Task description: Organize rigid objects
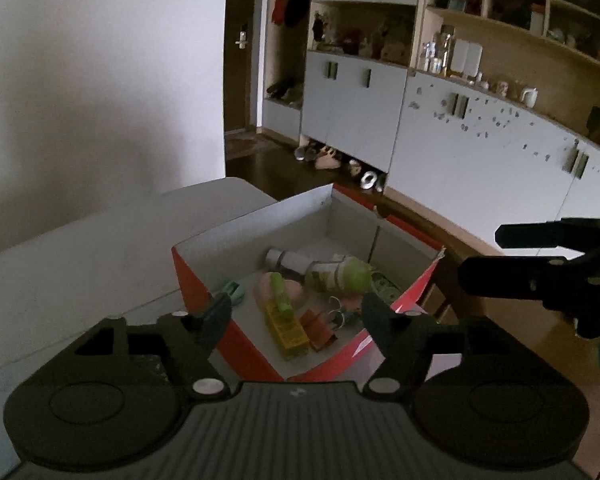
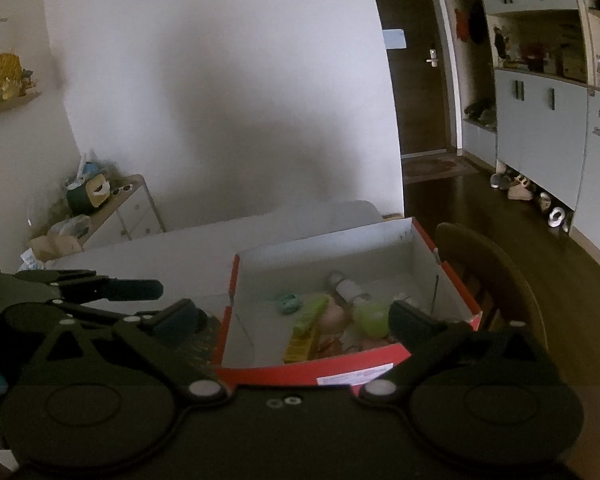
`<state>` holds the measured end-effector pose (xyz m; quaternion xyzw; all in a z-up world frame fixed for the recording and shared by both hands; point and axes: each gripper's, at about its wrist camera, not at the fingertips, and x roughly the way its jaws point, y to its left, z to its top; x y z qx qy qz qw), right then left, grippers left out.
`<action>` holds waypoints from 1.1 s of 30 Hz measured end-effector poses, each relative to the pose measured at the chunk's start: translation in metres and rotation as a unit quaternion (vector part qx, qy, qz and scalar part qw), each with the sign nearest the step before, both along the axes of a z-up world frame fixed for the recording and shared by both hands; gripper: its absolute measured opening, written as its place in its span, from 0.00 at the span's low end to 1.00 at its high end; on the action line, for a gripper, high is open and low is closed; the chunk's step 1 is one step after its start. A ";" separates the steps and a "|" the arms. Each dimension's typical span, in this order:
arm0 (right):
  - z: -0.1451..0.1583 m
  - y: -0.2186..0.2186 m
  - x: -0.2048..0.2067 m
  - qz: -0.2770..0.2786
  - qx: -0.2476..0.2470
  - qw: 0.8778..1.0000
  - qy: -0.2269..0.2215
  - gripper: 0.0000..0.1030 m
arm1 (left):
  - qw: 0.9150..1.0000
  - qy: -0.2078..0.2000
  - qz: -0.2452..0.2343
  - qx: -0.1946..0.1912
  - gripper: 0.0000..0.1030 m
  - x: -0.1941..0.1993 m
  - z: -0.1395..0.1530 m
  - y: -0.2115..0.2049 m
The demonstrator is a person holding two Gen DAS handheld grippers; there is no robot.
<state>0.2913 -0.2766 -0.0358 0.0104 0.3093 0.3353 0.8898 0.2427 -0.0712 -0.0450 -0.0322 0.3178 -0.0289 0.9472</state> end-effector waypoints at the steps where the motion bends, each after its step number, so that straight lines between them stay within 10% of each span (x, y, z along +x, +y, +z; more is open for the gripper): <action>1: 0.000 0.001 -0.003 -0.003 -0.001 1.000 -0.002 1.00 | 1.000 0.000 0.001 -0.001 0.74 -0.001 -0.001 0.002; 11: 0.000 0.008 -0.024 -0.033 -0.002 0.999 -0.004 1.00 | 1.000 0.001 -0.009 -0.011 0.97 -0.012 -0.001 0.011; 33: -0.006 0.015 -0.044 -0.066 0.000 0.998 0.010 1.00 | 1.000 -0.012 -0.019 -0.007 0.98 -0.027 0.001 0.021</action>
